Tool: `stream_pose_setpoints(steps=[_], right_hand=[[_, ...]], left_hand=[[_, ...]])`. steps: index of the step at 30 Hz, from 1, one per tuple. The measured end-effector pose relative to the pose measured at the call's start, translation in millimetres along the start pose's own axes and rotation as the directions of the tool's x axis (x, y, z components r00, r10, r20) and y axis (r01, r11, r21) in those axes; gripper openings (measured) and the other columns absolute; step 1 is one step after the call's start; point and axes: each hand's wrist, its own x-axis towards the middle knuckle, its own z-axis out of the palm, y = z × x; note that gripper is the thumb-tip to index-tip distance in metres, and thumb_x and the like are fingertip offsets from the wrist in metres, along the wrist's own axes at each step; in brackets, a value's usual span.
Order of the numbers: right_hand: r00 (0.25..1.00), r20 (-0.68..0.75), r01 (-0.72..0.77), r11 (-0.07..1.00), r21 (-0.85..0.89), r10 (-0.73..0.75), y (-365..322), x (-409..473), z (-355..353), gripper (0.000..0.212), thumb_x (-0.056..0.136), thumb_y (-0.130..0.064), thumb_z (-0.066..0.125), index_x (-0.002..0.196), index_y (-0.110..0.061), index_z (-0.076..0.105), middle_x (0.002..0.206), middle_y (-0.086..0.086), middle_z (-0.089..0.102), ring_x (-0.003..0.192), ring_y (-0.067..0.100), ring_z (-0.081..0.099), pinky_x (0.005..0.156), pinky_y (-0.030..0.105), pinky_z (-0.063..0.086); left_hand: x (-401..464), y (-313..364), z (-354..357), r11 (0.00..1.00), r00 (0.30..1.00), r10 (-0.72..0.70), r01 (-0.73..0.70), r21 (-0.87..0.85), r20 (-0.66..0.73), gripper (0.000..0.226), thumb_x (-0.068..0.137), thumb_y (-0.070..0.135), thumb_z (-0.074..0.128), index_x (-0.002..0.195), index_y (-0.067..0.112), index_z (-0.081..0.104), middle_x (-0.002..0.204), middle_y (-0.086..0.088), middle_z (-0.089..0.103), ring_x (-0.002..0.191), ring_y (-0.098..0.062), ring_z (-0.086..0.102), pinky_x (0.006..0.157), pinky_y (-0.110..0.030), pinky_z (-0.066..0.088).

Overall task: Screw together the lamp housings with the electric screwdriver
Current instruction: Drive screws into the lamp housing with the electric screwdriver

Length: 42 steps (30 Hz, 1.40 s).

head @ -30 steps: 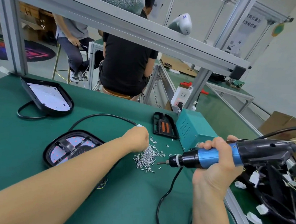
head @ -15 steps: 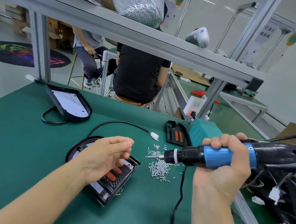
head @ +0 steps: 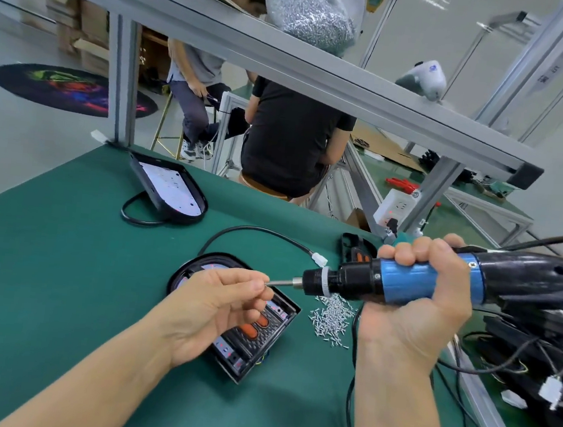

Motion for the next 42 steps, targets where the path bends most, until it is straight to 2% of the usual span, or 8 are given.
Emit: stream_pose_setpoints(steps=[6,8,12,18,24,30,36,42], right_hand=[[1.000,0.027,0.004,1.000,-0.003,-0.004,4.1,1.5,-3.1,0.024,0.069,-0.006,0.055,0.089,-0.018,0.049,0.056,-0.006,0.047,0.048,0.009,0.046,0.057,0.023,0.047],[0.998,0.046,0.031,0.999,-0.034,-0.029,4.9,4.9,-5.8,0.024,0.070,-0.005,0.055,0.090,-0.018,0.049,0.057,-0.006,0.047,0.048,0.009,0.046,0.057,0.024,0.047],[0.993,0.085,0.101,0.974,-0.203,-0.086,13.5,11.2,-16.7,0.029,0.072,0.002,0.056,0.094,-0.014,0.048,0.058,-0.002,0.049,0.047,0.012,0.048,0.056,0.026,0.046],[0.988,0.133,0.123,0.926,-0.356,-0.080,34.5,13.7,-34.8,0.028,0.070,0.000,0.062,0.089,-0.013,0.048,0.058,-0.004,0.055,0.047,0.015,0.048,0.055,0.026,0.046],[0.988,0.137,0.120,0.921,-0.369,-0.074,41.3,17.5,-39.3,0.028,0.067,-0.002,0.064,0.088,-0.015,0.050,0.059,-0.002,0.054,0.047,0.016,0.048,0.055,0.027,0.045],[0.985,0.163,0.112,0.904,-0.412,-0.048,42.1,17.9,-39.7,0.027,0.069,-0.002,0.061,0.063,-0.028,0.060,0.058,-0.003,0.054,0.047,0.017,0.050,0.053,0.027,0.045],[0.984,0.171,0.114,0.898,-0.425,-0.044,42.1,15.3,-37.2,0.015,0.061,-0.016,0.067,0.065,-0.028,0.059,0.058,-0.003,0.054,0.049,0.019,0.050,0.055,0.027,0.045],[0.983,0.021,0.179,0.926,-0.333,-0.183,21.4,21.9,-49.5,0.026,0.072,0.003,0.060,0.089,-0.014,0.050,0.058,-0.002,0.053,0.047,0.016,0.051,0.059,0.028,0.047]], left_hand=[[1.6,-4.9,-1.2,0.998,0.998,0.055,-0.054,0.010,-0.016,0.011,0.073,0.009,0.065,0.080,0.002,0.068,0.068,-0.009,0.065,0.057,-0.014,0.059,0.051,-0.020,0.052],[4.3,-4.0,-5.1,0.972,0.984,0.159,-0.143,0.184,-0.075,0.004,0.078,0.009,0.065,0.077,0.006,0.068,0.066,-0.006,0.066,0.059,-0.014,0.058,0.052,-0.019,0.050],[9.6,-3.2,-13.1,0.712,0.920,0.385,-0.244,0.659,-0.075,0.012,0.089,0.006,0.061,0.078,0.008,0.067,0.071,-0.007,0.070,0.061,-0.007,0.064,0.056,-0.014,0.048],[25.0,-14.9,-6.6,0.679,0.949,0.312,-0.198,0.707,-0.034,0.017,0.091,0.005,0.057,0.076,0.008,0.060,0.067,0.000,0.059,0.057,-0.030,0.070,0.048,-0.048,0.056],[34.5,-20.5,-5.4,0.588,0.943,0.332,-0.182,0.788,-0.030,0.016,0.091,0.013,0.060,0.076,0.017,0.062,0.069,0.003,0.058,0.053,-0.024,0.069,0.044,-0.043,0.056],[37.9,-22.5,-6.9,0.530,0.932,0.363,-0.184,0.827,-0.025,0.014,0.090,0.014,0.061,0.077,0.017,0.063,0.074,-0.004,0.061,0.057,-0.022,0.069,0.049,-0.042,0.057],[40.8,-19.4,-9.4,0.493,0.934,0.357,-0.176,0.852,-0.013,0.018,0.089,0.011,0.062,0.073,0.019,0.064,0.074,-0.007,0.063,0.061,-0.025,0.070,0.055,-0.048,0.057],[42.6,-11.6,-3.1,0.429,0.936,0.350,-0.182,0.885,0.023,0.017,0.088,0.009,0.062,0.073,0.015,0.066,0.076,-0.005,0.062,0.056,-0.027,0.068,0.047,-0.038,0.055]])
